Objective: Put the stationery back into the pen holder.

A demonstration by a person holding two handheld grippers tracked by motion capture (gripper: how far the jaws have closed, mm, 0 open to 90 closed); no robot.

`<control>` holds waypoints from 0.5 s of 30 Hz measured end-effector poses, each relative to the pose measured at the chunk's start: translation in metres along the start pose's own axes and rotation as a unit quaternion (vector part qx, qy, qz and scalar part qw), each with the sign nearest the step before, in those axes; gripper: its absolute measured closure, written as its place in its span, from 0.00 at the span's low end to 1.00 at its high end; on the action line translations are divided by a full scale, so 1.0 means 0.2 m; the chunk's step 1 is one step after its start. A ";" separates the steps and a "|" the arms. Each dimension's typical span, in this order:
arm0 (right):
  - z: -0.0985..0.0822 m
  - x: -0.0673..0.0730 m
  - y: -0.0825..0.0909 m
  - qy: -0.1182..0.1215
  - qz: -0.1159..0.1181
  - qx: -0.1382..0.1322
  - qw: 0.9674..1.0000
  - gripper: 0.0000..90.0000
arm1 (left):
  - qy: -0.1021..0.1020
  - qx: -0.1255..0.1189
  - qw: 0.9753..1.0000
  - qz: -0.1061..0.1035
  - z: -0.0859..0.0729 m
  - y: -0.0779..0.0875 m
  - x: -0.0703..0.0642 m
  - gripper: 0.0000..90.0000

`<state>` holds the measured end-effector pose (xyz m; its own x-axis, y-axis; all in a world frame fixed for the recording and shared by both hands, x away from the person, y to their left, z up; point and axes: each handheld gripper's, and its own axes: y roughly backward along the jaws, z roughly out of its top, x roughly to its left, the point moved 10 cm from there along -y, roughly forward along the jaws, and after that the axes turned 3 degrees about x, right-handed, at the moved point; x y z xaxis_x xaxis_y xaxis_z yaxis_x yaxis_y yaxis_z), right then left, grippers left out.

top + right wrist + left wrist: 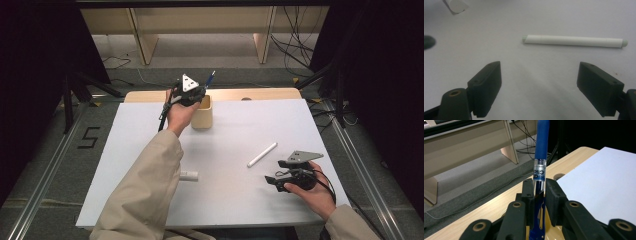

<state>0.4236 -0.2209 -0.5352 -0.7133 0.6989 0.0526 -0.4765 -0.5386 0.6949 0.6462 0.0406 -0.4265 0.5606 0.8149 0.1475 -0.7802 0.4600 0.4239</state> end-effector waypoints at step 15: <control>0.00 0.00 0.00 -0.003 0.000 -0.001 1.000 0.23 | -0.004 0.011 1.000 0.003 -0.04 -0.02 0.00 0.87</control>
<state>0.4236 -0.2208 -0.5349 -0.7104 0.7016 0.0558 -0.4784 -0.5395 0.6929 0.6474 0.0416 -0.4346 0.5582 0.8148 0.1563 -0.7769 0.4472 0.4433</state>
